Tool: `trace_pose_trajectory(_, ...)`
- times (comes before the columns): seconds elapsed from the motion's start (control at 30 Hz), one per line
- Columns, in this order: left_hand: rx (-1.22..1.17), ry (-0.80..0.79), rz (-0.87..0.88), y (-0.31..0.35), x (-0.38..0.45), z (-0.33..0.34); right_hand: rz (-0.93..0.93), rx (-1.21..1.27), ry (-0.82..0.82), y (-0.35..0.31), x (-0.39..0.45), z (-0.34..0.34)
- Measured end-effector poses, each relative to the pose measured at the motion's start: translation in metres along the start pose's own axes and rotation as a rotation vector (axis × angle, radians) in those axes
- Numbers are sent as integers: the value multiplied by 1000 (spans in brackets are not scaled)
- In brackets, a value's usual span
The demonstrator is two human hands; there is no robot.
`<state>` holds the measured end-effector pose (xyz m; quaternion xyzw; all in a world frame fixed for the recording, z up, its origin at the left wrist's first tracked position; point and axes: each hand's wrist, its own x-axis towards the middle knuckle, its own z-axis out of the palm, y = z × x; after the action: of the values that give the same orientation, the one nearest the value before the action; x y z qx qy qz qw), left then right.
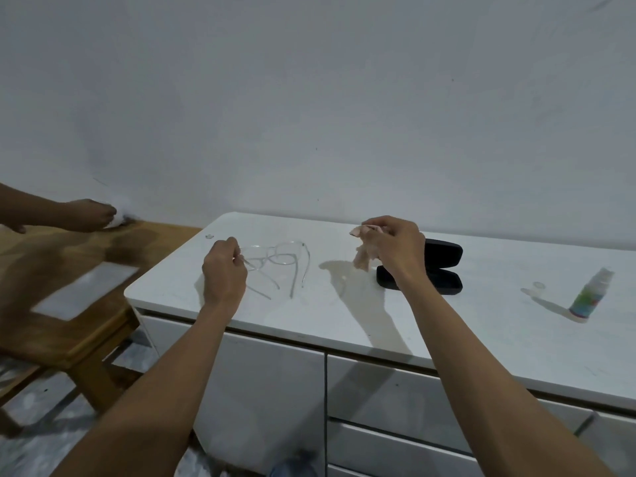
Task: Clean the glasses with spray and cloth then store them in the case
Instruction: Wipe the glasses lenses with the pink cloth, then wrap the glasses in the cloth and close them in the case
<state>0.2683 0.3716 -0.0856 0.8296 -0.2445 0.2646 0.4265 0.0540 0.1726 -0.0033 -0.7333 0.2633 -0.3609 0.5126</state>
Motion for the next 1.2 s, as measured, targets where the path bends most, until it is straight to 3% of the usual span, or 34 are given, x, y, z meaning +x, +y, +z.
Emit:
trace_pose_trajectory(0.4, 169, -173, 222, -8, 1, -15, -67, -56, 38, -17, 29, -4)
trace_pose_trajectory(0.5, 109, -90, 195, 10, 6, -22, -98, -75, 58, -24, 34, -9)
trace_pose_trajectory(0.6, -15, -12, 292, 51, 18, -22, -125, -91, 77, -32, 37, -15)
trace_pose_trajectory(0.67, -217, -99, 254, 92, 26, -19, -140, -111, 73, -37, 37, -21)
trace_pose_trajectory(0.77, -507, -459, 32, 157, 30, -15, -138, -110, 71, -41, 36, -32)
trace_pose_trajectory(0.83, -572, -602, 0, 186, 27, -8, -131, -106, 63, -44, 34, -42)
trace_pose_trajectory(1.03, -750, -650, -156, 220, 19, 4, -110, -115, 0, -52, 30, -74)
trace_pose_trajectory(1.2, -669, -691, -97, 226, 22, -1, -98, -163, 50, -51, 32, -99)
